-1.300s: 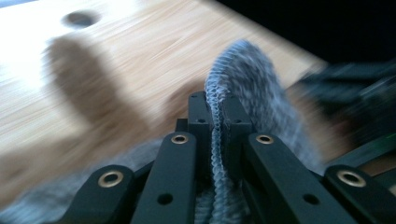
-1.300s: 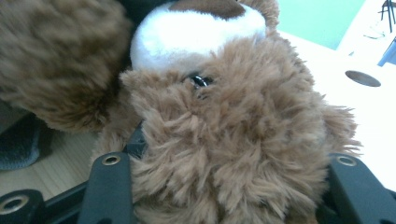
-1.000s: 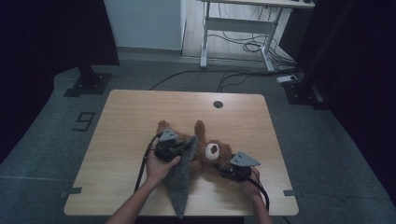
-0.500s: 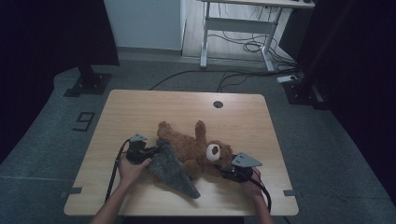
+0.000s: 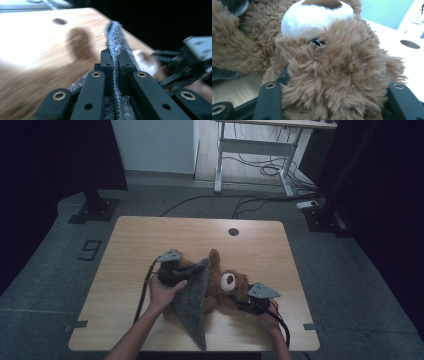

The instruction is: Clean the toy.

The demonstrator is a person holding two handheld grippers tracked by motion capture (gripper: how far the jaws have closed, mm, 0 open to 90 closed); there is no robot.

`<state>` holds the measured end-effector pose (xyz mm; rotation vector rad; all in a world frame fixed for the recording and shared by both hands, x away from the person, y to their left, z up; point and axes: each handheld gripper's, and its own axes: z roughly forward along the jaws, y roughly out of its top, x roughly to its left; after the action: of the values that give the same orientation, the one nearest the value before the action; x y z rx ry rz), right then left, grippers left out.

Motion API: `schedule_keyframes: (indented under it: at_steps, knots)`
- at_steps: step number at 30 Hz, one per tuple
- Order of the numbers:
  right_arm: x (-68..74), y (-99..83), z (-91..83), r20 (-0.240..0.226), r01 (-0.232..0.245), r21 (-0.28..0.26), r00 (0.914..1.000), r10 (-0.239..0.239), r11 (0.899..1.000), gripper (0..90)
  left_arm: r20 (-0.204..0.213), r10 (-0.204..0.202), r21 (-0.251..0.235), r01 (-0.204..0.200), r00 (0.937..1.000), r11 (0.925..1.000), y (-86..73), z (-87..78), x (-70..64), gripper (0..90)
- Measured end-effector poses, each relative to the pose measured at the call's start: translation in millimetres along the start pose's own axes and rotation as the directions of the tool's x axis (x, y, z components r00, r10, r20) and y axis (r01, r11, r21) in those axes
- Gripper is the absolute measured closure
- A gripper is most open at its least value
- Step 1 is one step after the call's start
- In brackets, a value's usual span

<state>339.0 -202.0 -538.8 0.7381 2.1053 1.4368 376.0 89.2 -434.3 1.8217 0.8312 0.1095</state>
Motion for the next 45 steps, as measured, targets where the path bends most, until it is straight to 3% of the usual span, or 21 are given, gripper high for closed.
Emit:
schedule_keyframes:
  at_steps: [3, 5, 6, 8, 9, 11, 13, 18, 23, 28, 32, 37, 42, 45]
  knots:
    - [-0.4, 0.0, 0.1, -0.001, 0.001, 0.001, 1.0000, -0.001, 1.000, 40.4, 0.023, 0.012, 0.060, -0.013, 0.9997, 0.9981, 4.4, 32.7, -15.0, 84.3]
    - [0.0, -0.1, 0.1, 0.001, 0.003, 0.000, 1.0000, -0.003, 1.000, 40.0, 0.013, 0.021, 0.129, -0.022, 0.9997, 0.9915, -2.0, 54.3, -19.8, 84.1]
    - [0.0, 0.0, -0.1, 0.001, 0.005, 0.001, 1.0000, -0.005, 1.000, 39.7, -0.001, 0.023, 0.135, -0.023, 0.9997, 0.9906, -7.5, 61.7, -20.2, 84.1]
    - [-0.9, -1.1, -0.2, 0.005, 0.005, 0.016, 1.0000, -0.005, 1.000, 39.5, 0.025, -0.040, 0.096, 0.038, 0.9989, 0.9947, -15.6, 63.4, -14.2, 84.1]
    - [-2.2, -2.3, -0.8, -0.002, 0.000, 0.012, 1.0000, 0.000, 1.000, 39.6, 0.021, -0.065, 0.096, 0.063, 0.9977, 0.9934, -18.2, 61.5, -10.7, 84.2]
    - [-2.3, -2.5, -1.0, -0.012, -0.005, 0.002, 0.9999, 0.005, 1.000, 39.6, -0.024, -0.041, 0.124, 0.044, 0.9989, 0.9913, -24.7, 56.5, -4.5, 84.6]
    - [-0.6, -1.4, -0.3, -0.019, 0.009, -0.001, 0.9998, -0.009, 1.000, 39.6, -0.023, -0.055, 0.113, 0.057, 0.9982, 0.9919, -30.1, 48.6, 0.0, 84.9]
    - [0.6, -0.7, -0.9, -0.016, 0.016, 0.003, 0.9998, -0.016, 1.000, 39.3, -0.099, 0.022, 0.096, -0.012, 0.9949, 0.9953, -32.7, 27.7, -0.4, 84.9]
    - [-0.2, -0.9, -0.5, -0.014, 0.004, 0.002, 0.9999, -0.004, 1.000, 38.9, -0.142, -0.007, 0.060, 0.016, 0.9899, 0.9981, -34.6, 5.7, 15.6, 85.0]
    - [0.0, -0.9, -0.7, -0.013, 0.005, 0.004, 0.9999, -0.005, 1.000, 38.8, -0.190, -0.024, 0.040, 0.033, 0.9814, 0.9987, -39.5, -12.3, 29.0, 84.9]
    - [-0.1, -0.8, -0.7, -0.013, 0.005, 0.005, 0.9999, -0.005, 1.000, 38.6, -0.260, 0.005, 0.058, 0.010, 0.9656, 0.9983, -44.5, -22.9, 34.2, 85.0]
    - [-0.8, -0.9, -0.5, -0.011, -0.002, 0.004, 0.9999, 0.002, 1.000, 37.9, -0.310, -0.043, 0.105, 0.079, 0.9497, 0.9914, -57.8, -31.2, 54.6, 85.1]
    - [-1.5, -1.3, 0.3, -0.007, -0.022, 0.004, 0.9997, 0.022, 1.000, 35.7, -0.273, -0.138, 0.102, 0.171, 0.9519, 0.9800, -80.5, -30.5, 71.5, 85.0]
    - [-1.8, -1.2, 0.5, -0.001, -0.034, 0.010, 0.9994, 0.034, 0.999, 31.8, -0.279, -0.121, 0.106, 0.156, 0.9526, 0.9820, -81.1, -29.1, 68.2, 85.1]
